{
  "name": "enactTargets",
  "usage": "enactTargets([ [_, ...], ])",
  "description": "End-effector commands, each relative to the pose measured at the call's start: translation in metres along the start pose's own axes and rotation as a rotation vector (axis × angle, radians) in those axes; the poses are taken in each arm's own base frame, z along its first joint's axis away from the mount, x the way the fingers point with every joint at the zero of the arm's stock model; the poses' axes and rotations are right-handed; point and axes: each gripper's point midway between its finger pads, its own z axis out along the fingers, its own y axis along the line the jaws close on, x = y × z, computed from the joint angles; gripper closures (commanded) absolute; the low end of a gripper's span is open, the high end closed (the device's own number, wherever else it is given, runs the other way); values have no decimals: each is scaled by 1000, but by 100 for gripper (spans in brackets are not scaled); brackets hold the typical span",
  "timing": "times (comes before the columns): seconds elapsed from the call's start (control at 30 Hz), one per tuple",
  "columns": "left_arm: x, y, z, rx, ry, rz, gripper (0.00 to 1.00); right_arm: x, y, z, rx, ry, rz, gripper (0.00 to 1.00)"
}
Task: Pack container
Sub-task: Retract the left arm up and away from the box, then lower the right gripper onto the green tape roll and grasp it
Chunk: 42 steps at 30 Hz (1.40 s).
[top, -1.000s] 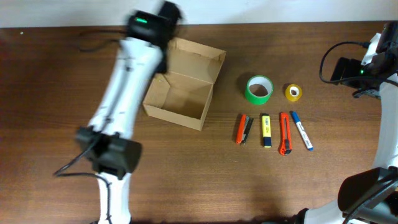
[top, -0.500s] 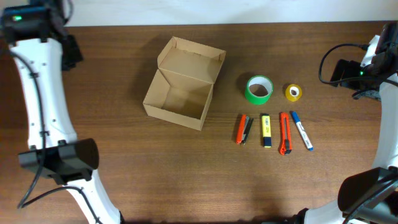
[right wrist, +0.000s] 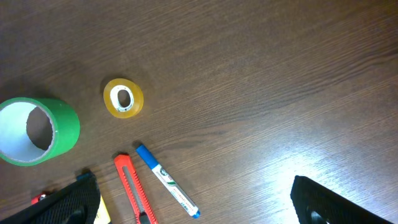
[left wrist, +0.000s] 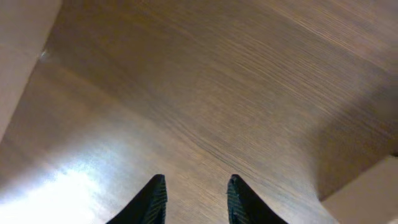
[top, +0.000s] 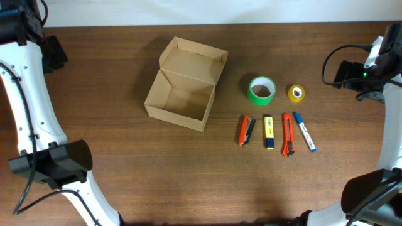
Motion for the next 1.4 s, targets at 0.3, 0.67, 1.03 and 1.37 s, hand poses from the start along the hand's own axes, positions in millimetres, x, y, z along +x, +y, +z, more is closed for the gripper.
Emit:
enactTargets([
  [0.3,-5,-8,-11,70,-40,124,1,-4,-2,-3,3,-11,7,1],
  [0.67,-5,-8,-11,70,-40,125,1,-10,35,-12,-35,-43,-93,18],
  [1.03,-5,-8,-11,70,-40,125,1,-30,125,-54,-93,-173,-269,31],
  [1.37,-5,-8,-11,70,-40,124,1,-8,155,14,-78,6,-314,34],
])
